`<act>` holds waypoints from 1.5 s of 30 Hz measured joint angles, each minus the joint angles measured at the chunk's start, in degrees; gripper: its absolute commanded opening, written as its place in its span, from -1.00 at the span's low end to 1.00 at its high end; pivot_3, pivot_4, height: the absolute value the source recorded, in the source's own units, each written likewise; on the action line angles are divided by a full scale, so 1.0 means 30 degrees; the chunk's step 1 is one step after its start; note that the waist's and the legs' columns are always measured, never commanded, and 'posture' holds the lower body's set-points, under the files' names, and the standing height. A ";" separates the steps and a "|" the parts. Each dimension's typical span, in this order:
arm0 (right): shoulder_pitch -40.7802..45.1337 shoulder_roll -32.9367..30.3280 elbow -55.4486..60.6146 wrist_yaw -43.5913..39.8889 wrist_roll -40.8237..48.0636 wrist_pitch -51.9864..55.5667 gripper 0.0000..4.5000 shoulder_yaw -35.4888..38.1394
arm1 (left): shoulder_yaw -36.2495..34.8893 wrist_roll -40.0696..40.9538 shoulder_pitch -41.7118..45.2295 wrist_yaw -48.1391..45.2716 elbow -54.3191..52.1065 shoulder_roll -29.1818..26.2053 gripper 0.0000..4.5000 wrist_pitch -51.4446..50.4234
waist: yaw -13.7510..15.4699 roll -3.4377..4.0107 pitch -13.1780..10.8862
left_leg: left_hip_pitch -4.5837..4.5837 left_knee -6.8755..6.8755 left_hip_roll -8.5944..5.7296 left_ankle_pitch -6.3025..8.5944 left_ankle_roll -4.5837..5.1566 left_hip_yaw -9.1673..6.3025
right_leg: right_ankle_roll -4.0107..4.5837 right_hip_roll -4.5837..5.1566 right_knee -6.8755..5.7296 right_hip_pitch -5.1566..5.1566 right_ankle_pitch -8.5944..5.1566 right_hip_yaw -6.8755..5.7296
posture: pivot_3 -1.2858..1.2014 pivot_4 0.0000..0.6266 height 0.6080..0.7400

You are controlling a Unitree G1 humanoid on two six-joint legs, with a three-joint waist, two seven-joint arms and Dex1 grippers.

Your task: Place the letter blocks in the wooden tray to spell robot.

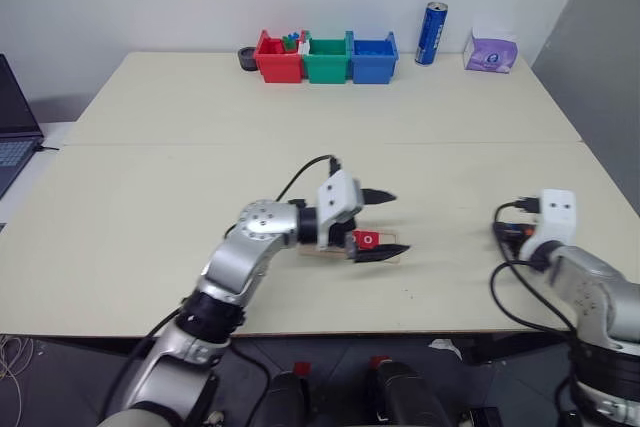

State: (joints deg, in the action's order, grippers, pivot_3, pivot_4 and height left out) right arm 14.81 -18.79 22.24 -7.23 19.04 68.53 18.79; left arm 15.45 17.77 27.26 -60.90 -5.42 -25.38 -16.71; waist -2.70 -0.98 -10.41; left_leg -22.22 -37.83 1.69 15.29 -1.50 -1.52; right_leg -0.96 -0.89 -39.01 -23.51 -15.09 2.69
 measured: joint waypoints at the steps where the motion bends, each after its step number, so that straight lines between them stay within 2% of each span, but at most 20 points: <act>1: 0.0137 0.0670 0.0651 0.0493 -0.0016 0.0743 -0.36 -0.0185 | -0.0165 0.0068 -0.0472 -0.0339 -0.0103 -0.0619 1.00 0.0006 | 0.0013 0.0001 0.0000 | -0.0025 -0.0003 0.0001 0.0000 0.0000 -0.0018 | 0.0003 0.0003 0.0005 -0.0008 -0.0003 -0.0002 | 0.03 -0.52 1.00; 5: 0.0141 0.2624 0.2920 0.2056 -0.0272 0.3226 -0.36 -0.1385 | -0.1108 0.0523 -0.2070 -0.1289 -0.0935 -0.2395 1.00 -0.0011 | 0.0226 0.0003 -0.0002 | -0.0132 -0.0022 -0.0006 0.0000 -0.0002 -0.0031 | 0.0007 0.0040 0.0016 -0.0087 -0.0005 -0.0020 | 0.03 -0.52 1.00; 9: -0.0299 0.3377 0.4196 0.2572 -0.0679 0.4130 -0.36 -0.2567 | -0.1470 0.0870 -0.2921 -0.1612 -0.2061 -0.2904 1.00 -0.0051 | 0.0360 -0.0003 0.0001 | -0.0144 -0.0030 -0.0011 0.0000 -0.0002 -0.0028 | 0.0002 0.0086 0.0031 -0.0083 -0.0007 -0.0036 | 0.03 -0.52 1.00; 15: -0.0172 0.4105 0.4672 0.2551 -0.0713 0.4867 0.53 -0.2944 | -0.1472 0.0941 -0.2926 -0.1423 -0.2573 -0.2719 1.00 -0.0203 | 0.0284 -0.0010 0.0007 | -0.0119 -0.0026 -0.0013 0.0001 0.0000 -0.0018 | 0.0002 0.0033 0.0019 -0.0082 -0.0005 -0.0043 | 0.03 -0.52 1.00; 16: -0.0117 0.4221 0.4751 0.2502 -0.0707 0.5014 0.73 -0.2950 | -0.1471 0.0942 -0.2924 -0.1372 -0.2573 -0.2703 1.00 -0.0230 | 0.0284 -0.0010 0.0007 | -0.0116 -0.0021 -0.0003 0.0001 0.0000 -0.0034 | 0.0004 0.0022 0.0016 -0.0082 -0.0006 -0.0040 | 0.03 -0.52 1.00; 18: 0.0001 0.4233 0.4880 0.2382 -0.0678 0.5338 0.99 -0.2961 | -0.1471 0.0942 -0.2913 -0.1296 -0.2573 -0.2672 1.00 -0.0245 | 0.0281 -0.0010 0.0007 | -0.0118 -0.0020 0.0000 0.0001 0.0000 -0.0045 | 0.0006 0.0019 0.0013 -0.0082 -0.0006 -0.0041 | 0.03 -0.52 1.00; 19: 0.0084 0.4197 0.4951 0.2292 -0.0671 0.5471 0.99 -0.2972 | -0.1471 0.0942 -0.2889 -0.1284 -0.2572 -0.2654 1.00 -0.0244 | 0.0280 -0.0010 0.0007 | -0.0118 -0.0022 -0.0003 0.0001 0.0000 -0.0042 | 0.0005 0.0020 0.0012 -0.0082 -0.0006 -0.0041 | 0.03 -0.52 1.00; 21: 0.0298 0.3480 0.4970 0.1911 -0.0656 0.5822 0.99 -0.2980 | -0.1471 0.0941 -0.2838 -0.1301 -0.2562 -0.2637 1.00 -0.0223 | 0.0317 -0.0011 0.0005 | -0.0131 -0.0029 -0.0023 0.0000 -0.0001 -0.0036 | 0.0005 0.0036 0.0016 -0.0083 -0.0006 -0.0047 | 0.03 -0.52 1.00; 27: 0.1762 -0.2104 0.4826 -0.1187 0.0066 0.5091 0.99 -0.2723 | -0.1470 0.0932 -0.2634 -0.1659 -0.2067 -0.2529 1.00 -0.0033 | 0.0287 -0.0015 -0.0006 | -0.0136 -0.0020 -0.0037 0.0004 0.0005 0.0003 | -0.0001 0.0049 0.0046 -0.0089 -0.0004 -0.0047 | 0.03 -0.52 1.00; 29: 0.1719 -0.3908 0.4369 -0.3025 0.0479 0.3753 0.99 -0.3057 | -0.1464 0.0920 -0.2524 -0.1777 -0.1873 -0.2462 1.00 0.0038 | 0.0287 -0.0017 -0.0013 | -0.0140 -0.0006 -0.0027 0.0004 0.0008 -0.0008 | 0.0002 0.0030 0.0043 -0.0101 -0.0006 -0.0055 | 0.03 -0.52 1.00; 32: 0.0251 -0.7657 0.2661 -0.8440 0.1191 -0.1581 0.99 -0.3361 | -0.1462 0.0903 -0.2262 -0.2261 -0.1557 -0.2427 1.00 0.0399 | 0.0337 -0.0032 -0.0023 | -0.0142 -0.0009 -0.0021 0.0012 0.0019 -0.0020 | 0.0011 0.0023 0.0061 -0.0087 -0.0014 -0.0077 | 0.03 -0.52 1.00; 35: -0.1484 -0.9182 0.0034 -1.2683 0.0755 -0.7534 0.99 -0.4467 | -0.1276 0.0855 -0.1965 -0.2537 -0.1173 -0.2225 1.00 0.0677 | 0.0307 -0.0055 -0.0036 | -0.0139 -0.0021 -0.0022 0.0014 0.0023 -0.0001 | 0.0009 0.0025 0.0065 -0.0081 -0.0013 -0.0062 | 0.03 -0.52 1.00; 40: -0.1988 -0.9486 -0.5407 -1.6821 -0.0772 -1.5122 0.99 -0.6200 | -0.1045 0.0807 -0.1339 -0.2798 -0.1019 -0.1953 1.00 0.0742 | 0.0246 -0.0061 -0.0041 | -0.0111 -0.0048 -0.0025 0.0012 0.0021 0.0028 | 0.0001 0.0027 0.0025 -0.0076 -0.0004 -0.0029 | 0.03 -0.52 1.00; 45: -0.0318 -0.9311 -0.9353 -1.8100 -0.2347 -1.9260 0.99 -0.7356 | -0.1030 0.0756 -0.1316 -0.2802 -0.1017 -0.1979 1.00 0.0722 | 0.0227 -0.0061 -0.0041 | -0.0084 -0.0043 -0.0015 0.0012 0.0020 0.0024 | 0.0004 0.0020 0.0011 -0.0067 -0.0004 -0.0028 | 0.03 -0.52 1.00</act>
State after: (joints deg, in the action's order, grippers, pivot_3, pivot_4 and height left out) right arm 13.86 -46.72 -5.82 -61.53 11.99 10.75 -3.28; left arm 12.36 20.04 23.31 -69.31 -8.47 -31.32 -14.54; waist -2.02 -1.17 -10.53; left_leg -22.47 -37.96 1.64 15.32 -1.44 -1.45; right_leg -0.95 -0.83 -38.98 -23.71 -15.10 2.60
